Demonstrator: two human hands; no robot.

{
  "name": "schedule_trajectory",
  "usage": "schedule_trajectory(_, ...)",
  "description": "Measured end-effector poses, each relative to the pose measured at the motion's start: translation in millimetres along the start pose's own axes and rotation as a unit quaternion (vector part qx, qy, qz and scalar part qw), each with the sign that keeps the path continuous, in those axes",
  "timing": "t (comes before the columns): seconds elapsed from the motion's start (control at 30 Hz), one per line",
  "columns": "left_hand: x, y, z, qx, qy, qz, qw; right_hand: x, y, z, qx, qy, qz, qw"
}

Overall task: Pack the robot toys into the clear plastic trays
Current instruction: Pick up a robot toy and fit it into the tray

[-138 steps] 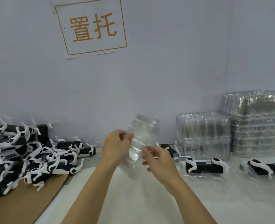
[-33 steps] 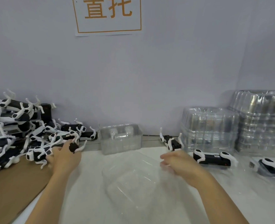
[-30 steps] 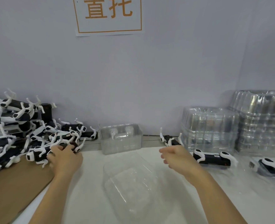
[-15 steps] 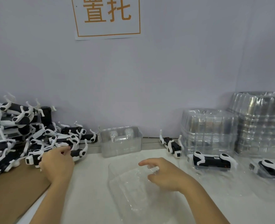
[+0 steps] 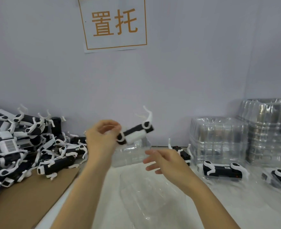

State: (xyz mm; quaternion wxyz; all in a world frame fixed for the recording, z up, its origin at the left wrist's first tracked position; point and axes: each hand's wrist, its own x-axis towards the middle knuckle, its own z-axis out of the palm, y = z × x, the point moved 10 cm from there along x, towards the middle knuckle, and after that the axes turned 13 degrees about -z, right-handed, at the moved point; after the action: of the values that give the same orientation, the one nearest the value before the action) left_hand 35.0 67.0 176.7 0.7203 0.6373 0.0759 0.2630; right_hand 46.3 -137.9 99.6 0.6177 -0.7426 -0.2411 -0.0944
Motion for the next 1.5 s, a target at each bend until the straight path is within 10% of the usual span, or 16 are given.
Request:
schedule_trajectory(0.3,-76,-26,101,0.11,-0.231,-0.09,0.963,-2,3,-8,0.354,0.164,0.069,0.918)
schedule_trajectory(0.4,-76,-27,92,0.124,-0.257,-0.072,0.956,-5,10,-35,0.274,0.232,0.068,0.931)
schedule_trajectory(0.53,-45,-44,30,0.146,-0.083,-0.041,0.985,-11,19,-62,0.123,0.244,0.105,0.956)
schedule_trajectory(0.73,-28,-142,16,0.369,-0.157,-0.142,0.905,-9,9,-71,-0.131,0.127,0.082,0.98)
schedule_trajectory(0.87,-20,-150,3,0.379,-0.11,-0.192,0.899,-10,0,-70,-0.304,0.08,0.074,0.946)
schedule_trajectory(1.1,-31,-145,9,0.55,-0.2,-0.23,0.777,-12,-19,-74,-0.444,0.1,0.046,0.889)
schedule_trajectory(1.3,-29,-148,23,0.289,-0.195,-0.181,0.92,-8,-10,-59,-0.404,0.059,0.021,0.912)
schedule_trajectory(1.5,-29,-170,20,0.109,-0.159,-0.277,0.941,-7,22,-13,-0.347,-0.05,0.029,0.936)
